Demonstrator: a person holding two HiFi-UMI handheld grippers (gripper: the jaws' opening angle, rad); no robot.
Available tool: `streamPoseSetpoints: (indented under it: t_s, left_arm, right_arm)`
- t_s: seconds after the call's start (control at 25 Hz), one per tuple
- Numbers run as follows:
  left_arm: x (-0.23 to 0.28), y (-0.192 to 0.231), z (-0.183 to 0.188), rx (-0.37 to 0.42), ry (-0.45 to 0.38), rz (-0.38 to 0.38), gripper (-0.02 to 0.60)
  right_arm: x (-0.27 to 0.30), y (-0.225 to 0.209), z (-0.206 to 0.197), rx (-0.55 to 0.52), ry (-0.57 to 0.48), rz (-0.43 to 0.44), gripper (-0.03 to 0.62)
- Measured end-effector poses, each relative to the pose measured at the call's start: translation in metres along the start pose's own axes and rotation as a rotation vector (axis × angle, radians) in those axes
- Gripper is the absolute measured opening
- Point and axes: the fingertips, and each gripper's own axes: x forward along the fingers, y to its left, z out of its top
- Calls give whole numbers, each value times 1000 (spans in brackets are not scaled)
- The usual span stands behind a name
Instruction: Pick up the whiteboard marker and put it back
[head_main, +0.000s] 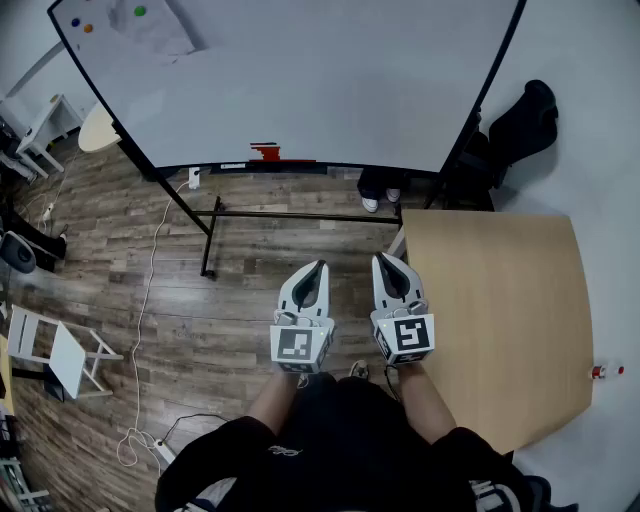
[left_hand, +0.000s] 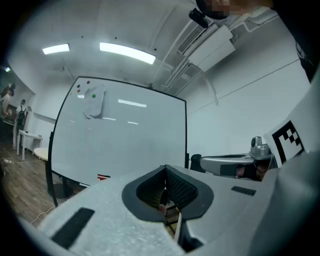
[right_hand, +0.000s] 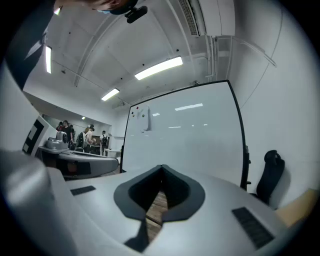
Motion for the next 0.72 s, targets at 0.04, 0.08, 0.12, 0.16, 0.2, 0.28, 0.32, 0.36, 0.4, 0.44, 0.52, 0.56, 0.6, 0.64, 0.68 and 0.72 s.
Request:
streamPoseSetpoints:
  t_s: [0.04, 0.08, 0.12, 0.16, 0.2, 0.28, 0.32, 0.36, 0.4, 0.44, 0.52, 0.56, 0.6, 0.64, 0.68, 0.72]
  left_arm:
    - [1, 3, 0, 0, 2, -4, 5]
    - [2, 6, -1, 1, 4, -8, 5]
    - [2, 9, -2, 2, 5, -12, 5]
    - [2, 13, -3, 3, 7, -15, 5]
    - [2, 16, -3, 3, 9, -16, 5]
    - [2, 25, -4, -1, 14, -16, 5]
    - [2, 30, -4, -1, 15, -15, 5]
    - [2, 35, -3, 2, 15, -15, 5]
    - [2, 40, -2, 5, 15, -14, 5]
    - [1, 45, -2, 8, 14, -13, 5]
    - [-3, 56, -1, 9, 9, -10, 5]
    - [-6, 62, 0, 7, 7, -6, 5]
    - [-9, 70, -1, 6, 8, 3, 5]
    - [-10, 79, -3, 4, 13, 13, 5]
    - [-10, 86, -6, -1, 20, 22, 5]
    - [-9, 93, -9, -6, 27, 29, 5]
  right_arm:
    - [2, 1, -1, 1, 4, -4, 0]
    - [4, 3, -2, 3, 7, -8, 0]
    - [6, 5, -3, 7, 9, -11, 0]
    - [8, 7, -4, 14, 9, -12, 0]
    - [11, 10, -5, 21, 7, -10, 0]
    - [18, 16, -4, 30, -1, -3, 0]
    - [22, 20, -3, 30, -4, 1, 2]
    - [26, 23, -3, 30, -6, 4, 2]
    - [30, 26, -2, 29, -7, 5, 0]
    - [34, 29, -3, 29, -6, 5, 2]
    - [41, 37, -4, 29, -3, 6, 1]
    - [45, 43, -4, 27, -1, 8, 0]
    - [49, 48, -6, 25, 0, 11, 2]
    - [54, 54, -7, 24, 2, 16, 2]
    - [58, 58, -9, 23, 4, 22, 0]
    - [63, 61, -10, 23, 9, 28, 2]
